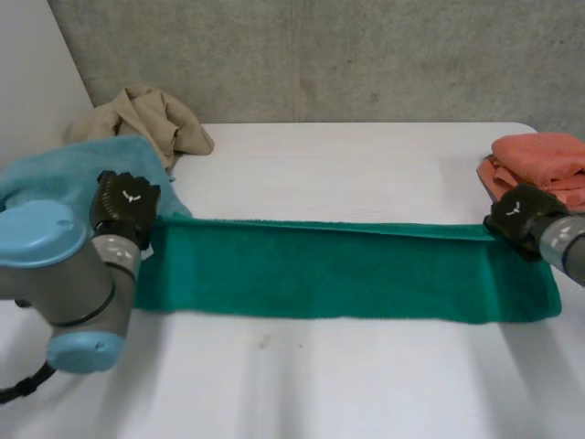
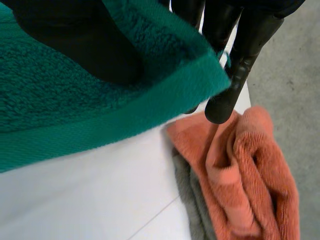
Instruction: Fold the laundry.
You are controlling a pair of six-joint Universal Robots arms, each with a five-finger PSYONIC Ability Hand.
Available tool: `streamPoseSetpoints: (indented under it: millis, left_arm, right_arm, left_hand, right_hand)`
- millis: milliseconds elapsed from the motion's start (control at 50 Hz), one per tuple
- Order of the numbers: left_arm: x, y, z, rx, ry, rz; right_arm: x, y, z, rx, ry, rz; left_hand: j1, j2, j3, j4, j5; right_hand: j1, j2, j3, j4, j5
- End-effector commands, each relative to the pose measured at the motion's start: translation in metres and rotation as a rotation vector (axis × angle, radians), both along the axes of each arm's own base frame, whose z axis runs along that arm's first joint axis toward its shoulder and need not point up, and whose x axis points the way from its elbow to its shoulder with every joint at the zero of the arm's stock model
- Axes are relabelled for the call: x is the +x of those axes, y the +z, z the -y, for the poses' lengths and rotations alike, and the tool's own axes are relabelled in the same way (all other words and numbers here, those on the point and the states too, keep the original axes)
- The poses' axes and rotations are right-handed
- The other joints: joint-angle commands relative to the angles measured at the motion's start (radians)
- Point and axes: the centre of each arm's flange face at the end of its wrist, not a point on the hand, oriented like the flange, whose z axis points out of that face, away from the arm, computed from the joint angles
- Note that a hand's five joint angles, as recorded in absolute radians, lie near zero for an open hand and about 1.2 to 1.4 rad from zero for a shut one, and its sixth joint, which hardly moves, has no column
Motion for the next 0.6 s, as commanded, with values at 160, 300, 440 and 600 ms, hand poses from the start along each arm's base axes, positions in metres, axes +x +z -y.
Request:
streamPoseSetpoints:
  millis: [160,300,440,600]
  left_arm:
    - [-0.030,-0.036,0.035,-0.003,-0.021,0.040]
    - [-0.049,-0.036,0.027,-0.037,-0.047,0.100]
    - [-0.053,-0.010,0.016,-0.081,-0.037,0.090]
    - [-0.037,0.032,-0.015,-0.110,-0.016,-0.003]
  right_arm:
    - [0.031,-0.031,0.044,-0.106,0.024,-0.019]
    - [0.034,-0.011,0.062,-0.287,-0.059,0.041]
    - [0.029,0.055,0.057,-0.380,-0.125,0.275]
    - [0.019,0.070,0.019,-0.171,-0.143,0.383]
  left_hand:
    - [0.264,0.199,0.203,0.196,0.260]
    - [-0.958,-1.022,-1.018,-1.025,-0.961]
    - [-0.954,-1.019,-1.015,-1.022,-0.958]
    - [-0.937,-1.001,-0.997,-1.004,-0.940]
  right_hand:
    - [0.204,0.001,-0.006,-0.014,-0.032]
    - [-0.798,-1.001,-1.008,-1.016,-1.034]
    - [-0.798,-1.001,-1.008,-1.016,-1.034]
    - [-0.798,-1.001,-1.008,-1.016,-1.034]
